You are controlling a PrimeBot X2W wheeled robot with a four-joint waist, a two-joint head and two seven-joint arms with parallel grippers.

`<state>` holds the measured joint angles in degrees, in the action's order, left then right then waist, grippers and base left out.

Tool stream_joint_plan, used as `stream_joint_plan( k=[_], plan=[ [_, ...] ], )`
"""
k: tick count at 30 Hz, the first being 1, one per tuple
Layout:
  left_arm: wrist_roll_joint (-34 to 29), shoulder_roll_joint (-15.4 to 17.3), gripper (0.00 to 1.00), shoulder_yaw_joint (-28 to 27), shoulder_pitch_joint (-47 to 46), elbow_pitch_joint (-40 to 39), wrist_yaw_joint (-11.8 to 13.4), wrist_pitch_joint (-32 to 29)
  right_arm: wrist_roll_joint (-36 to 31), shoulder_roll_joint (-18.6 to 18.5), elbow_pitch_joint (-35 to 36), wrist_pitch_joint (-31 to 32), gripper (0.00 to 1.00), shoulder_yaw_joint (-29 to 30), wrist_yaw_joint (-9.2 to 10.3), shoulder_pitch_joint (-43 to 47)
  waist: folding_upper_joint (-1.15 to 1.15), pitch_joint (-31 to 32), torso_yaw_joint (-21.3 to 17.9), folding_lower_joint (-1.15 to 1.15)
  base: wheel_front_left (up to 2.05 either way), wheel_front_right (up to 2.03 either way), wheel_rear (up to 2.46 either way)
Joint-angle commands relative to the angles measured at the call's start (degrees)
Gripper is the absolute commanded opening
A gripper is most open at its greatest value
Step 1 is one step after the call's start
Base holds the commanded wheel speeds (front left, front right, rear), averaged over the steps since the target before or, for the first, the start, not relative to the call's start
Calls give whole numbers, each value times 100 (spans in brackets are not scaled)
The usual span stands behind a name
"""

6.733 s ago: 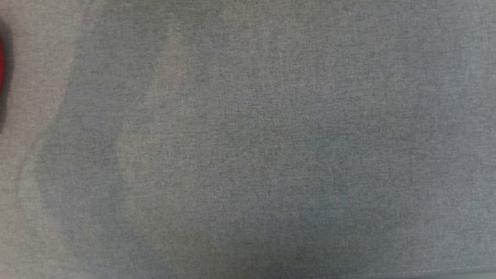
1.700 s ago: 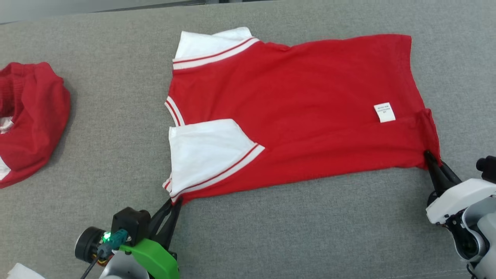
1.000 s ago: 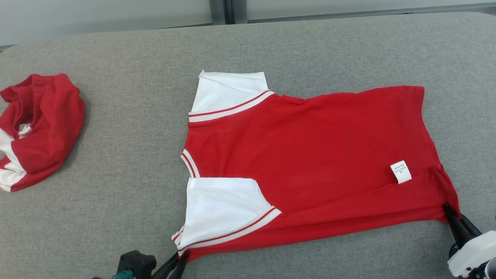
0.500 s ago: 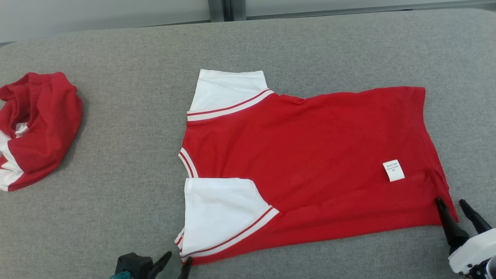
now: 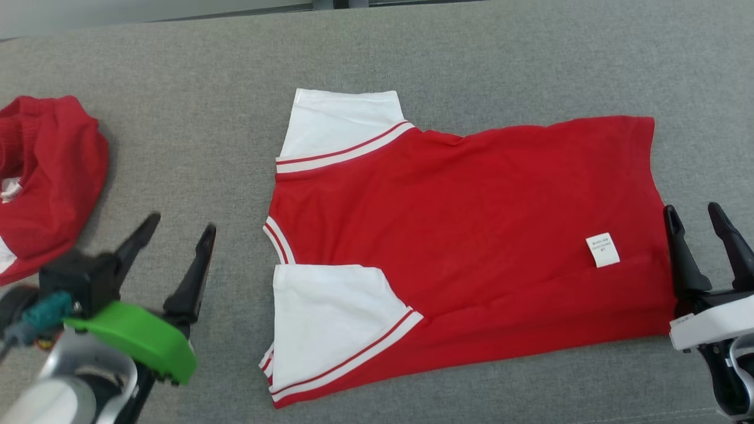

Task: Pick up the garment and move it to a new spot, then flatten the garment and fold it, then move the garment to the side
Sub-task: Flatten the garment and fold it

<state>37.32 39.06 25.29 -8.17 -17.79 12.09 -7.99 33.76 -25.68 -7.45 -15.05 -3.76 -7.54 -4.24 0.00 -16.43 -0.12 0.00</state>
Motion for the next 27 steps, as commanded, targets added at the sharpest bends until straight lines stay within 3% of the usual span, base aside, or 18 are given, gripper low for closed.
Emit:
stream_joint_plan(
  k=[1, 6, 9, 15, 21, 27],
  plan=[
    [103, -23, 100, -19, -438, -11, -156, -164, -139, 81, 130, -14, 100, 11, 11, -102, 0, -231, -23, 0, 0, 0, 0],
    [463, -190, 100, 31, -2063, 626, -687, -973, -485, 329, 528, -16, 100, -76, 11, -403, 0, -723, -113, 0, 0, 0, 0],
    [702, -480, 100, 157, -3149, 1340, -1011, -1505, -603, 411, 621, -16, 100, -191, 11, -594, 0, -1022, -199, 0, 0, 0, 0],
    [645, -806, 100, 588, -4822, 2728, -1464, -2556, -610, 507, 687, -17, 100, -370, 11, -848, 0, -1470, -459, 0, 0, 0, 0],
    [548, -901, 100, 941, -5727, 3753, -1654, -3396, -572, 611, 717, -16, 100, -409, 11, -934, 0, -1744, -712, 0, 0, 0, 0],
    [549, -984, 100, 1064, -6102, 4335, -1722, -3671, -546, 754, 706, -17, 100, -456, 11, -959, 0, -1919, -892, 0, 0, 0, 0]
  ],
)
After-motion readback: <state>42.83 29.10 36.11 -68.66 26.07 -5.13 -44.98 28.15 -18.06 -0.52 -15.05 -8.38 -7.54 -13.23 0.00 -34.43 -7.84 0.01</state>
